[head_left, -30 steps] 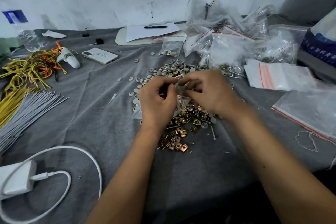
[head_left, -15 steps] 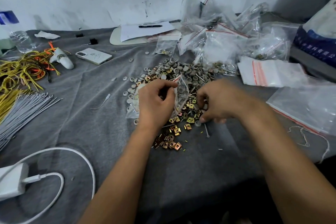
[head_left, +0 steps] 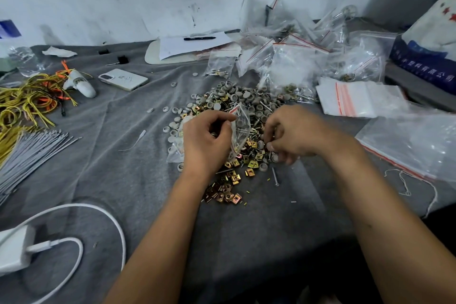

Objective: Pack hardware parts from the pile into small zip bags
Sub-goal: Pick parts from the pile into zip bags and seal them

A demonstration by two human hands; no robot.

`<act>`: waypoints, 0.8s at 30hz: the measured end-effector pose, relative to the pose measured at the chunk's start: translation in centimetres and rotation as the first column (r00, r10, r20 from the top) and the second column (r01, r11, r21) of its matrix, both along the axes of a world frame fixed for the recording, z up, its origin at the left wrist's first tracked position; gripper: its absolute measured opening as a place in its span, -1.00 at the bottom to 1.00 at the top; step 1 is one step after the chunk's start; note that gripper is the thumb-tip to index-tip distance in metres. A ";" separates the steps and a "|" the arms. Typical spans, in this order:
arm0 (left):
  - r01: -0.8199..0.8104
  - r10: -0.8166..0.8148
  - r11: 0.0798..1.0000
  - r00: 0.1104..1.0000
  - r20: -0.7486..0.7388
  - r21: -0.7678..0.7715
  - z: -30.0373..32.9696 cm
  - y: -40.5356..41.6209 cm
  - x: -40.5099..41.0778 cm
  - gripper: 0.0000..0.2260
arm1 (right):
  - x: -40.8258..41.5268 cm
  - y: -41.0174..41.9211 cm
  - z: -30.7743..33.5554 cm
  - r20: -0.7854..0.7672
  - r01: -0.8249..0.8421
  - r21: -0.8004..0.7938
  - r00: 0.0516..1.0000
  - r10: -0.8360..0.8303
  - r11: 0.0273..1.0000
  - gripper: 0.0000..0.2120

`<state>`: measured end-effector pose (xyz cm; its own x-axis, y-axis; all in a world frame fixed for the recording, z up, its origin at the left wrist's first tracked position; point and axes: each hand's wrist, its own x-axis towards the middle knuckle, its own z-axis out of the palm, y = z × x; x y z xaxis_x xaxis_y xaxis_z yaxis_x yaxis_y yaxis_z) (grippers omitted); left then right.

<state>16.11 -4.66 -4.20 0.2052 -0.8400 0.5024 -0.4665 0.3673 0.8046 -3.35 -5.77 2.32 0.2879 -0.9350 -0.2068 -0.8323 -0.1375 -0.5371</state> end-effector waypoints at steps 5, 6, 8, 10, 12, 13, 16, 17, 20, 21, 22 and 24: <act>-0.001 0.001 1.000 1.000 0.008 -0.003 0.1 0.0 0.0 -0.82 | 0.5 0.0 0.7 0.155 0.024 -0.161 0.988 0.001 0.987 -0.90; -0.001 0.001 1.000 1.000 0.007 -0.005 0.1 0.0 0.0 -0.82 | 1.1 0.1 0.8 0.196 0.019 -0.199 0.980 0.021 0.980 -0.89; -0.007 0.007 1.000 1.000 0.003 -0.013 0.3 0.1 -0.1 -0.82 | 2.4 0.1 0.9 0.213 -0.007 -0.276 0.975 0.068 0.961 -0.89; -0.021 0.021 0.999 1.000 -0.003 -0.027 0.3 0.1 0.0 -0.82 | 3.4 0.1 0.8 0.154 -0.032 -0.361 0.984 0.093 0.932 -0.90; -0.035 0.035 0.998 0.999 -0.008 -0.042 0.4 0.1 0.1 -0.82 | 3.8 0.0 0.5 0.137 -0.029 -0.401 0.986 0.092 0.915 -0.87; -0.039 0.039 0.998 0.999 -0.011 -0.048 0.4 0.1 0.1 -0.82 | 3.8 0.0 0.3 0.154 -0.015 -0.405 0.985 0.084 0.914 -0.86; -0.043 0.041 0.997 0.999 -0.021 -0.062 0.6 0.2 0.2 -0.82 | 3.4 0.0 0.2 0.218 0.044 -0.423 0.974 0.054 0.905 -0.85; -0.041 0.039 0.997 0.999 -0.023 -0.069 0.7 0.2 0.2 -0.82 | 3.2 0.0 0.3 0.230 0.058 -0.433 0.972 0.048 0.899 -0.85; -0.031 0.028 0.996 0.999 -0.033 -0.079 0.7 0.2 0.2 -0.81 | 2.4 0.2 0.9 0.195 0.053 -0.407 0.980 0.030 0.912 -0.85; -0.028 0.025 0.996 0.999 -0.038 -0.079 0.6 0.2 0.2 -0.81 | 2.1 0.3 1.1 0.132 0.025 -0.369 0.991 0.026 0.929 -0.84; -0.027 0.024 0.996 0.999 -0.041 -0.080 0.6 0.2 0.2 -0.81 | 2.0 0.4 1.2 0.055 -0.013 -0.305 0.998 0.031 0.952 -0.84; -0.028 0.024 0.996 0.999 -0.043 -0.088 0.6 0.2 0.2 -0.81 | 1.9 0.9 1.2 -0.077 -0.075 -0.123 0.995 0.066 0.990 -0.87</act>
